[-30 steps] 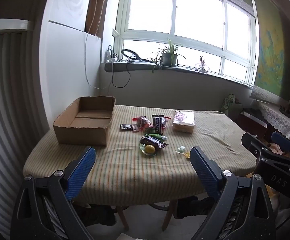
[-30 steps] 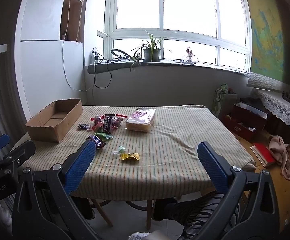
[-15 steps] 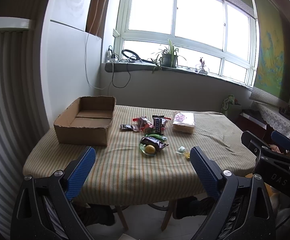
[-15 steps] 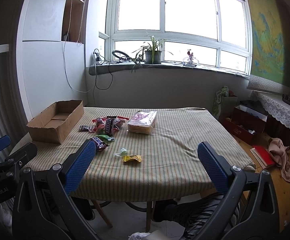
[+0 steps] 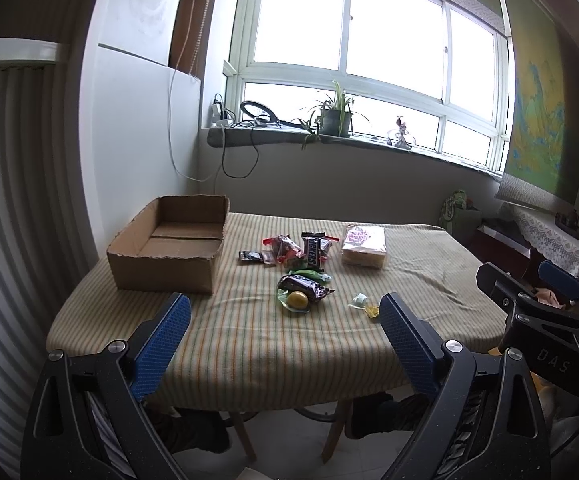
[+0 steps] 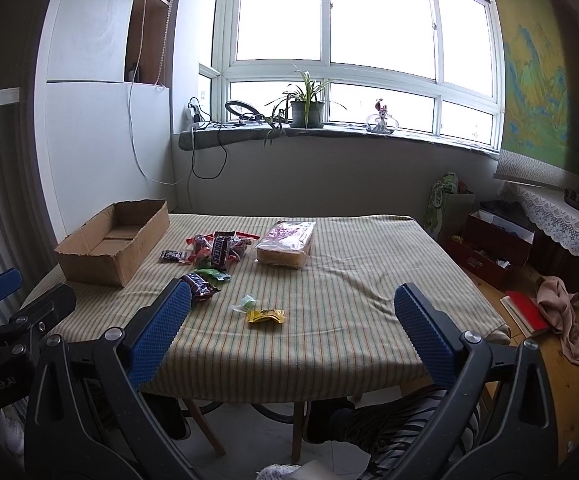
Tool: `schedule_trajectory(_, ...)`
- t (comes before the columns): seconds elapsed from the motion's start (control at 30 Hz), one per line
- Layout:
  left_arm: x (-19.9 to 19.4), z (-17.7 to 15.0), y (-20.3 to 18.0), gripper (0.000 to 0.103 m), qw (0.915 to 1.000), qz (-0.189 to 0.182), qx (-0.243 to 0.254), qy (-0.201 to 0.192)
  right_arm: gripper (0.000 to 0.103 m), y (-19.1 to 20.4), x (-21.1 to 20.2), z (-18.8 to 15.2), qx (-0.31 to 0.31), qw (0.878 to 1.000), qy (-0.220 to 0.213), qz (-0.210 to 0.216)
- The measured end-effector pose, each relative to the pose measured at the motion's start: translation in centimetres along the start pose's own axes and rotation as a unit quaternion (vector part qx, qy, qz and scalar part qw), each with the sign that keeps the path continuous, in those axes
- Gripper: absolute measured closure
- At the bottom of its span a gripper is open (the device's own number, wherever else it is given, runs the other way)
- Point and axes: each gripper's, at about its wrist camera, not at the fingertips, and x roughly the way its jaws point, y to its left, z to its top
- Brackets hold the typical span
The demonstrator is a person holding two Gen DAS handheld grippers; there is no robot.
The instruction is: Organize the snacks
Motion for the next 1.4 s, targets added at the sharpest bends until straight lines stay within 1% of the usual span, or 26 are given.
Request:
schedule_trajectory(0.47,-0.1,-0.2,-0.4,0.007,1.0000,0.000,0.002,0.000,0.000,0.1,0.2,-0.6,0.002,1.000,0.002,0.001)
schedule_trajectory(1.13,-0.1,-0.4,-0.5,0.007,1.0000,0.000,0.001,0.000,0.000,0.1,0.2,-0.5,0.003,1.000,0.002,0.001)
schedule_trajectory(1.4,0.7,-0.6,-0.2,0.007,1.0000,0.000,0.000,0.008,0.000,0.2,1.0,-0.9,0.004,1.000,0.012,0.004)
